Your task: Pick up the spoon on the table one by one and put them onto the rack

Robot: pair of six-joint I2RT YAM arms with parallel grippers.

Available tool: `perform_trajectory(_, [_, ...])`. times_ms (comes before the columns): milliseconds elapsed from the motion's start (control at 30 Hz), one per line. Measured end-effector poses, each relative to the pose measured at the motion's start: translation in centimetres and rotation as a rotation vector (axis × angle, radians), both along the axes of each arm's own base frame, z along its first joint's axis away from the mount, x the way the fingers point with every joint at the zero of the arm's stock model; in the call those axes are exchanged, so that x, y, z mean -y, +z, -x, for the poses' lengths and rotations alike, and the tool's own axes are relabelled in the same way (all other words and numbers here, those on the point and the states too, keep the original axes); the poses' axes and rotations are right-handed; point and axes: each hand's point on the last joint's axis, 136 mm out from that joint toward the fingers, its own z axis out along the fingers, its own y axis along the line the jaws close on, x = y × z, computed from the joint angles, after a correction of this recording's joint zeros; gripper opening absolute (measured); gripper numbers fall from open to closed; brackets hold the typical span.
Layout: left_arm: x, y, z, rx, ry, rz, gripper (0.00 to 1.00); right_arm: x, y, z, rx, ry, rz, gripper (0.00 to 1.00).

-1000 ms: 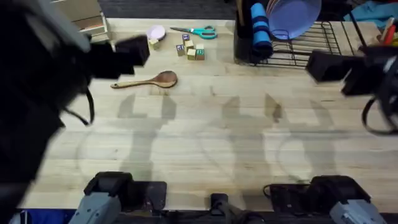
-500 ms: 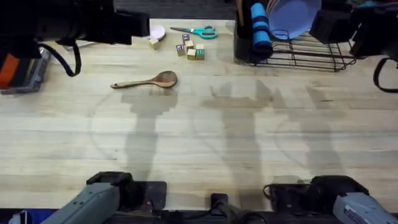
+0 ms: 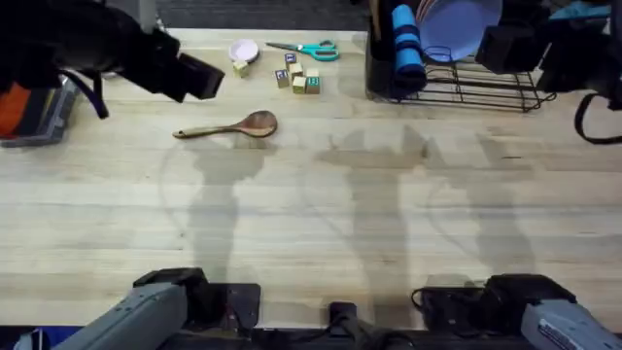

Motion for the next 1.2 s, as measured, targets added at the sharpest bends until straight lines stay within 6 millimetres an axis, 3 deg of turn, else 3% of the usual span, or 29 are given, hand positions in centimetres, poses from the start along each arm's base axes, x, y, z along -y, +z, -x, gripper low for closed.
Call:
perform_trajectory(233, [-1.7,-3.3,-1.0,-0.097,-0.115,0.002,0.991,0.0,0.0,0.0,0.0,0.0,0.0,0.996])
perform_trajectory(533, [-1.3,-8.9,-2.0,-0.255,-0.253,0.006,0.993,0.0,0.0,0.0,0.0,0.0,0.0,0.996])
perform_trajectory(1200, [-1.8,-18.8,-4.6,-0.454,-0.283,0.072,0.993,-0.2,0.0,0.0,0.0,0.009,-0.007,0.996])
